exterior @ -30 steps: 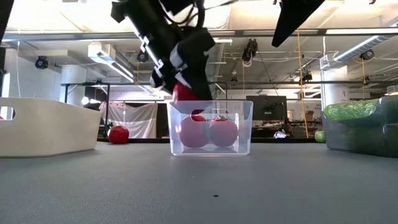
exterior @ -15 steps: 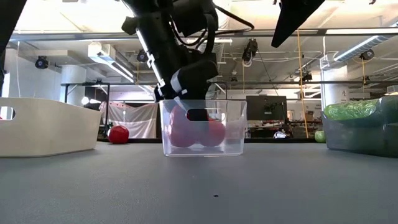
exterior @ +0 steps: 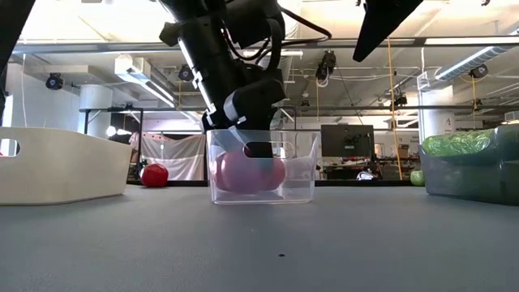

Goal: Sort produce into baskets
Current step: Put the red tomato into the transparent bin

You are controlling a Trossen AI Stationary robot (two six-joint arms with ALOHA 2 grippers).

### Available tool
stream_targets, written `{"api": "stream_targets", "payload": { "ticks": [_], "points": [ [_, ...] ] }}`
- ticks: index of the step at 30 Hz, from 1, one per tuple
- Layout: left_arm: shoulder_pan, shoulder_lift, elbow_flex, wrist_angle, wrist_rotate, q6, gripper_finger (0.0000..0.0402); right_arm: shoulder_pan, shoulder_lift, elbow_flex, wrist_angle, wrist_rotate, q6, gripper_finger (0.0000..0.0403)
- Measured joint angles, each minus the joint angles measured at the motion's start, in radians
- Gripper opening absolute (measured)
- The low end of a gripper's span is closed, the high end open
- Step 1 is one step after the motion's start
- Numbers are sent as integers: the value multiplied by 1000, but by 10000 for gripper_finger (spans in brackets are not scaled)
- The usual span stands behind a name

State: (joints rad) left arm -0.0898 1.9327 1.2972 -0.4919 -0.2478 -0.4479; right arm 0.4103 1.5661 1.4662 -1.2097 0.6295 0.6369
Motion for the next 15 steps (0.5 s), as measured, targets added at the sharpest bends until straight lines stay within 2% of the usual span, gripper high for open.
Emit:
{"api": "stream_targets", "payload": {
  "ticks": [8,15],
  "points": [
    [-1,-46,30,-63,-23,34,320,0,0,0,3,0,0,375],
    [-1,-136,101,-269,-164,72,311,0,-2,0,-12,0,0,375]
  ]
}}
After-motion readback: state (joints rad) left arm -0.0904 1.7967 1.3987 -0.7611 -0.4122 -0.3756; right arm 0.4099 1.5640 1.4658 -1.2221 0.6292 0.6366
